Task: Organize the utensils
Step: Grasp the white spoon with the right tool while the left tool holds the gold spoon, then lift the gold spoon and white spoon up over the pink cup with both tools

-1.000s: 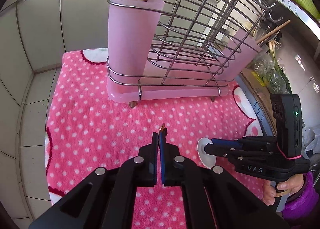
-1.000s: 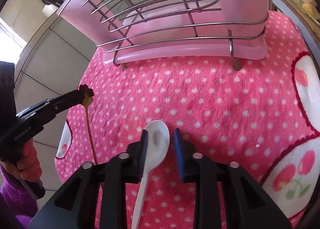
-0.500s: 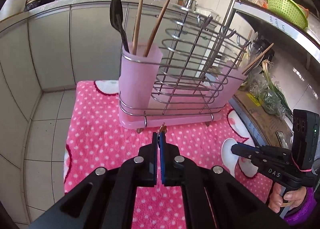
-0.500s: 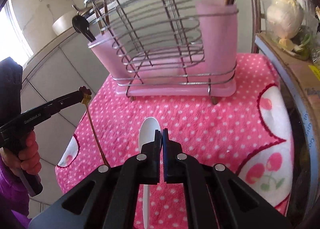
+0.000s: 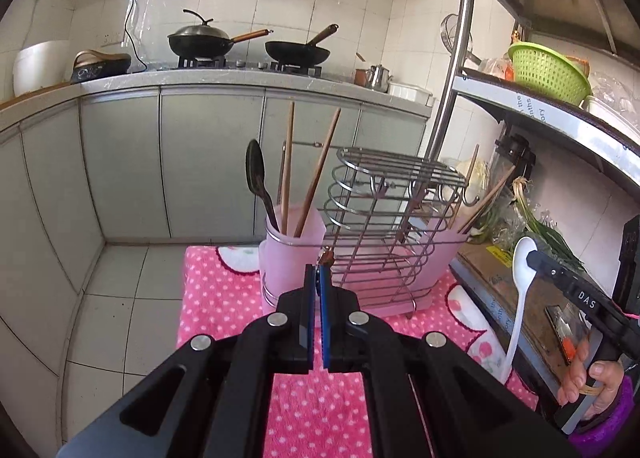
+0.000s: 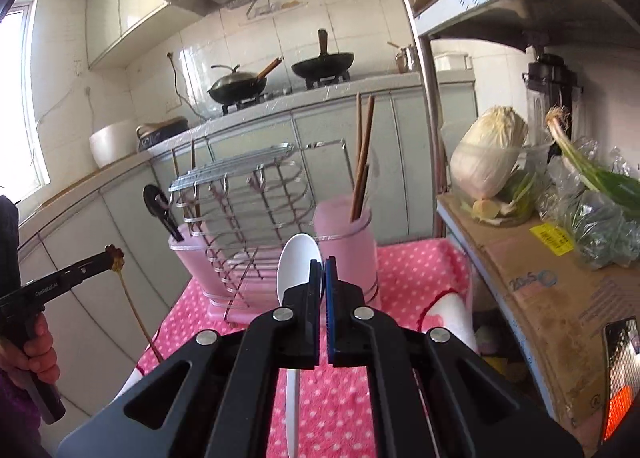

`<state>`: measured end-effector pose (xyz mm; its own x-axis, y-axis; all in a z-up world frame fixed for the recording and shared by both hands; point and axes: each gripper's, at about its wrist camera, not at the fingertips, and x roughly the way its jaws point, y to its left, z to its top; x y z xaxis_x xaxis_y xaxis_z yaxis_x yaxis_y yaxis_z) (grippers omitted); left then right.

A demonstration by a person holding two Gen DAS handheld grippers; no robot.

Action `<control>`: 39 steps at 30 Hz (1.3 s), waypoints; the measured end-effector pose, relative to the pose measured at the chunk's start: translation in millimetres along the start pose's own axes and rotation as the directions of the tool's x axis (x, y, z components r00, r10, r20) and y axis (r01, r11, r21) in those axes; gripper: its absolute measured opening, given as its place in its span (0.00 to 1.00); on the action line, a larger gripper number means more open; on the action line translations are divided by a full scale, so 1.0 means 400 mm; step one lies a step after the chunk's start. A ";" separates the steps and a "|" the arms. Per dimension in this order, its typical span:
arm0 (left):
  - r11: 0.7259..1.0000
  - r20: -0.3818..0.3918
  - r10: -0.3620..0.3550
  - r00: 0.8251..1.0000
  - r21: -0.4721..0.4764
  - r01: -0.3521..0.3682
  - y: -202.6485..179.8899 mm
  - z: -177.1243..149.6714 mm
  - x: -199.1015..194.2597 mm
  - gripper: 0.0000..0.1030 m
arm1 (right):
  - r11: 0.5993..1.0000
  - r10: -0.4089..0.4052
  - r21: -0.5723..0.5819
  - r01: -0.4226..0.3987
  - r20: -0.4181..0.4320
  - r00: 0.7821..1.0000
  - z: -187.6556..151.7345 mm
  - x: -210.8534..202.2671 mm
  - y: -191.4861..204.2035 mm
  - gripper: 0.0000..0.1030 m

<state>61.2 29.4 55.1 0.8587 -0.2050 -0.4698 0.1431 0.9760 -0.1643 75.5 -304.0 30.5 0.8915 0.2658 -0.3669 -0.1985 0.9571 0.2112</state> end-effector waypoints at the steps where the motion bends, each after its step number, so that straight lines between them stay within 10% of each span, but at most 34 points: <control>1: 1.000 0.014 0.005 1.000 0.001 -0.005 -0.002 0.013 -0.007 0.01 | 1.000 -0.004 0.004 0.004 0.023 1.000 0.015 -0.005 -0.005 0.02; 14: 0.998 0.133 0.038 0.990 -0.050 -0.031 0.027 0.149 -0.031 0.01 | 1.000 -0.018 0.019 0.015 0.191 0.981 0.125 0.062 -0.039 0.02; 25: 0.994 0.278 0.107 0.955 -0.034 -0.101 0.030 0.263 -0.066 0.01 | 0.990 -0.027 -0.116 0.083 0.423 0.906 0.218 0.083 0.045 0.02; 39: 0.954 0.368 0.219 0.904 0.111 -0.277 -0.023 0.275 0.053 0.01 | 0.957 -0.067 -0.226 0.183 0.442 0.895 0.153 0.217 0.082 0.02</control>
<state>132.1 24.2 142.1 0.9884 0.0558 -0.1409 -0.0463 0.9965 0.0698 171.3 -256.4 61.2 0.9907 0.1228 0.0578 -0.1187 0.9905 -0.0701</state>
